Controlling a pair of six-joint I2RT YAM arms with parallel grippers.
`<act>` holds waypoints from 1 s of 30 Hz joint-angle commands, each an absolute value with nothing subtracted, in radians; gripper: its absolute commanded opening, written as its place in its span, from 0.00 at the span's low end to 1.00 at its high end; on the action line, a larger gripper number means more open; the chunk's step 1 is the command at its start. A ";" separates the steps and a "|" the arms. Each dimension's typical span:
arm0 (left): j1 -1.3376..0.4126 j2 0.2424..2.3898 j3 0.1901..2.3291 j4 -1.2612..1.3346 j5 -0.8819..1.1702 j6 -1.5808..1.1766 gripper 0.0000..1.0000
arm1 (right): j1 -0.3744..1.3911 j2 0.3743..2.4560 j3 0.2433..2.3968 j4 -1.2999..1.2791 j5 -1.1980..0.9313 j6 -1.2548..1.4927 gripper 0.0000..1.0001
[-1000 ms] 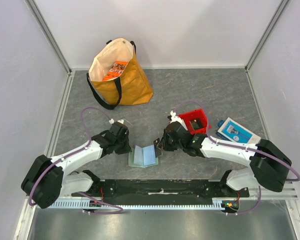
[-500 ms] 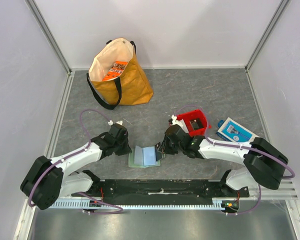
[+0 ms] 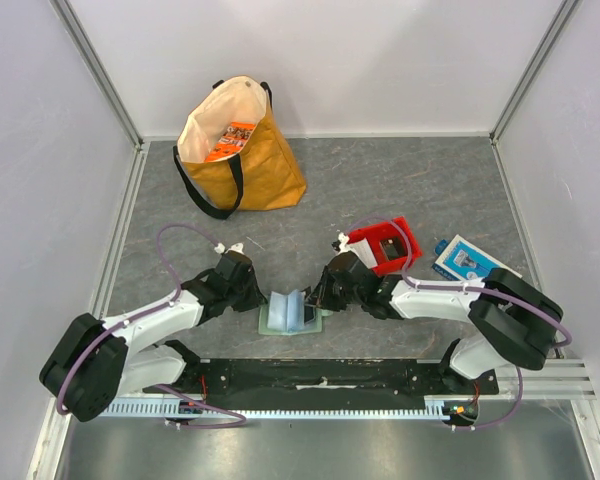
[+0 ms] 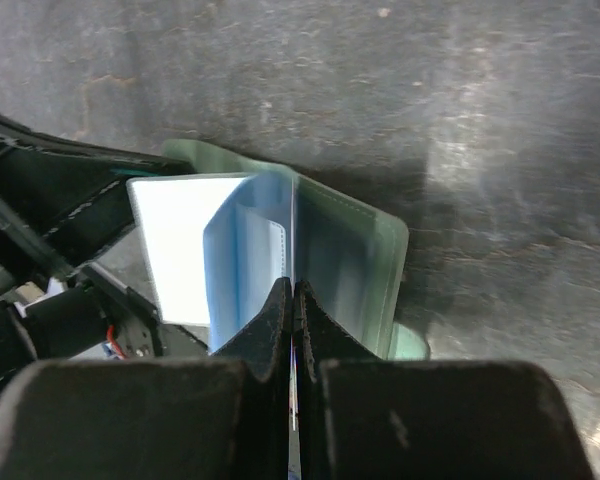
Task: Put the credit cards into the card holder
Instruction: Open the card holder at the center of the board.
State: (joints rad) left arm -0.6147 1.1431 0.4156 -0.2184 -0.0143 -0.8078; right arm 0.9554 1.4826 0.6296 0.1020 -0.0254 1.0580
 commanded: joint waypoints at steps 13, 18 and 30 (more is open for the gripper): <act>-0.617 1.164 0.333 -0.140 -0.029 -0.884 0.02 | 0.996 1.493 0.695 0.217 -0.063 1.005 0.00; -0.615 1.140 0.308 -0.133 -0.035 -0.884 0.02 | 0.967 1.437 0.638 0.167 -0.006 0.977 0.00; -0.617 1.149 0.298 -0.107 -0.026 -0.888 0.02 | 0.943 1.543 0.474 0.458 -0.100 1.035 0.00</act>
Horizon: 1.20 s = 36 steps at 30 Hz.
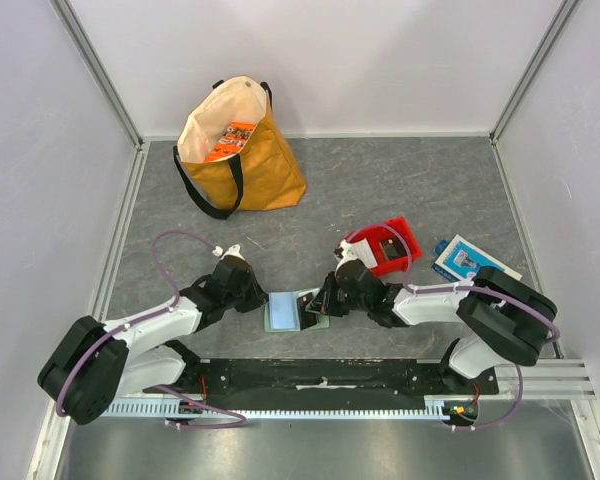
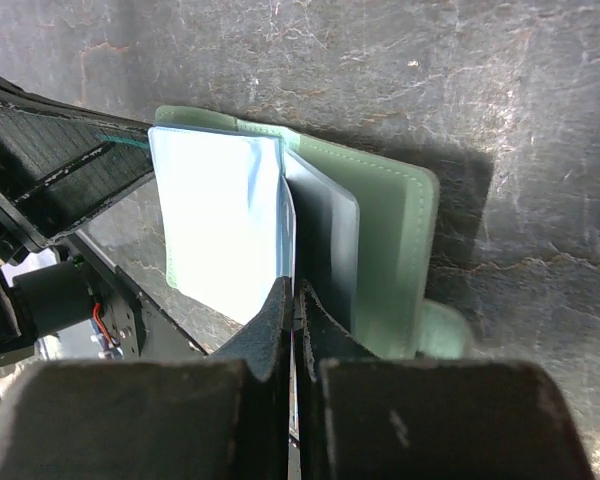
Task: Put the credit cards into the card holder
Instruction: Open the card holder at the center of the board, then insert the credit card into the card holder.
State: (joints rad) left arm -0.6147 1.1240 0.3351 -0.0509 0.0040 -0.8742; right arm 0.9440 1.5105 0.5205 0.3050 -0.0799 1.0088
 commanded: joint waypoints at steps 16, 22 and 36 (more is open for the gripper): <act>-0.617 1.198 0.337 -0.124 -0.029 -0.856 0.02 | 0.928 1.485 0.422 0.548 -0.055 1.036 0.00; -0.615 1.203 0.342 -0.127 -0.029 -0.850 0.02 | 0.914 1.500 0.431 0.555 -0.069 1.034 0.00; -0.615 1.210 0.344 -0.123 -0.020 -0.830 0.02 | 0.897 1.635 0.393 0.776 -0.149 1.103 0.00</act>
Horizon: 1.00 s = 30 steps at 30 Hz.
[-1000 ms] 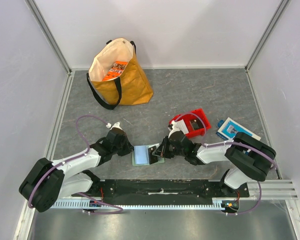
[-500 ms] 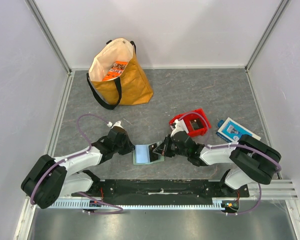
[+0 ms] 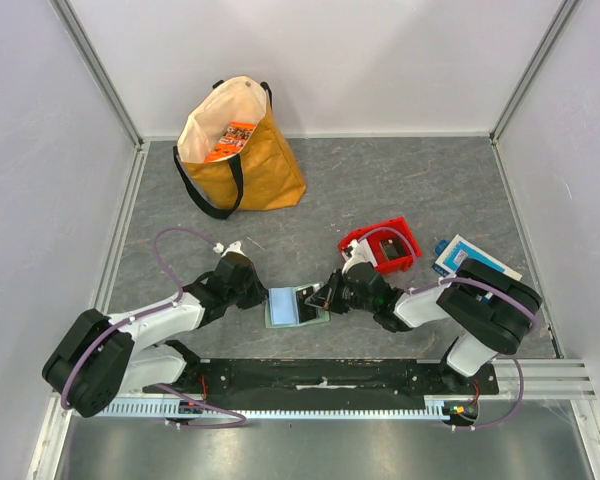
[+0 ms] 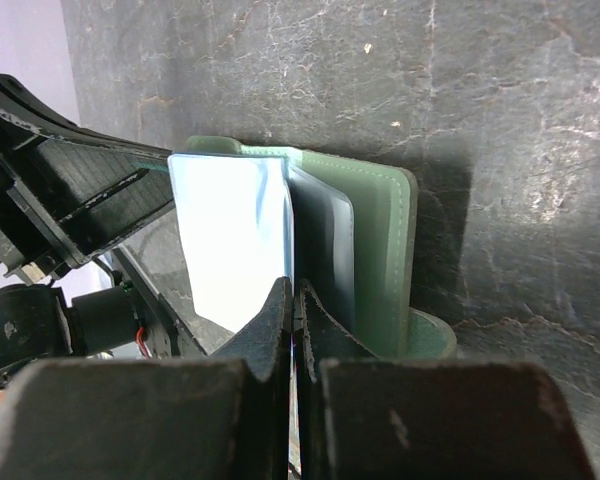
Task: Put the credit cards into the card holder
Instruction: Insert the credit card into the card holder.
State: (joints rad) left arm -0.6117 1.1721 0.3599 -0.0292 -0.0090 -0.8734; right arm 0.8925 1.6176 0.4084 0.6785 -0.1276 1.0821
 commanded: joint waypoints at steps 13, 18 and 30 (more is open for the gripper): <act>-0.617 1.219 0.353 -0.124 -0.021 -0.819 0.02 | 0.897 1.515 0.423 0.592 -0.072 1.043 0.00; -0.618 1.216 0.354 -0.120 -0.014 -0.807 0.02 | 0.896 1.581 0.431 0.669 -0.112 1.068 0.00; -0.618 1.226 0.353 -0.113 -0.009 -0.798 0.02 | 0.897 1.548 0.416 0.683 -0.098 1.080 0.00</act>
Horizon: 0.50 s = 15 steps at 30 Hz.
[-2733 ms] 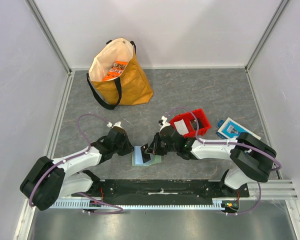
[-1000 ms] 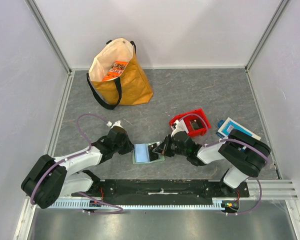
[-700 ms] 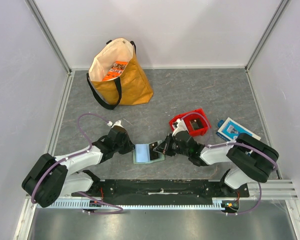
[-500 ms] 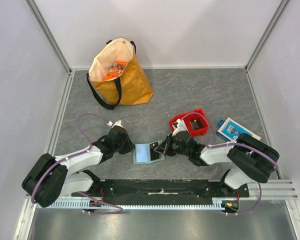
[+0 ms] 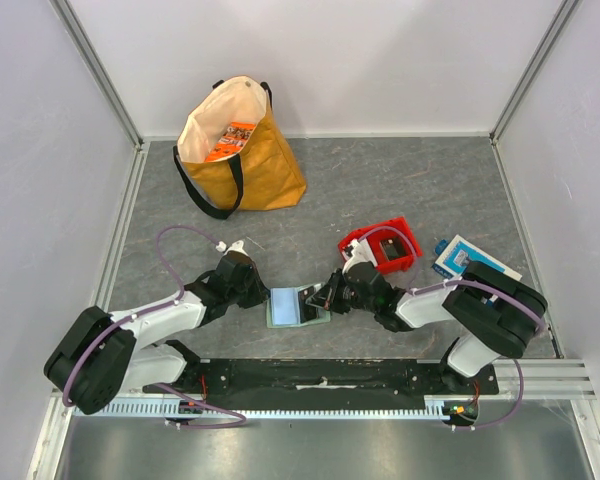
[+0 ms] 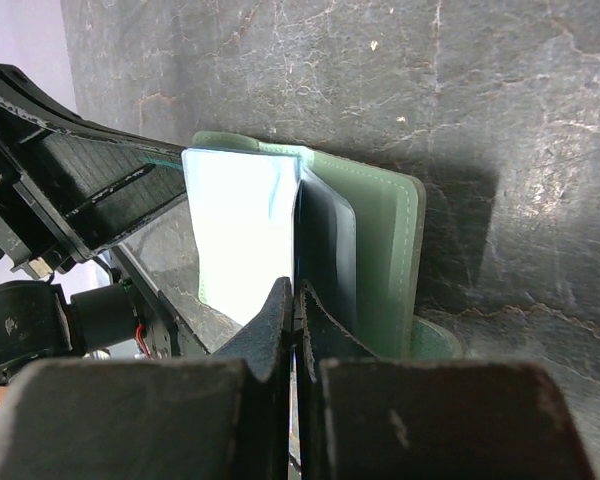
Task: Put the credit cards into the card holder
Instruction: Insert the credit card into the card holder.
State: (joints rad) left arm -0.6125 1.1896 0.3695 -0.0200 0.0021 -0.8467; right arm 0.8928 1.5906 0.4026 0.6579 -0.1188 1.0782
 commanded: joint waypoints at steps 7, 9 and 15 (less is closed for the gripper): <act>-0.618 1.229 0.356 -0.114 -0.012 -0.796 0.02 | 0.897 1.535 0.429 0.653 -0.087 1.071 0.00; -0.618 1.232 0.356 -0.110 -0.011 -0.795 0.02 | 0.897 1.548 0.434 0.658 -0.097 1.071 0.00; -0.617 1.235 0.356 -0.100 -0.005 -0.788 0.02 | 0.897 1.592 0.445 0.689 -0.118 1.077 0.00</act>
State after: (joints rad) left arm -0.6128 1.1992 0.3752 -0.0170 0.0067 -0.8448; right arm 0.8928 1.5635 0.4091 0.6434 -0.1085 1.0782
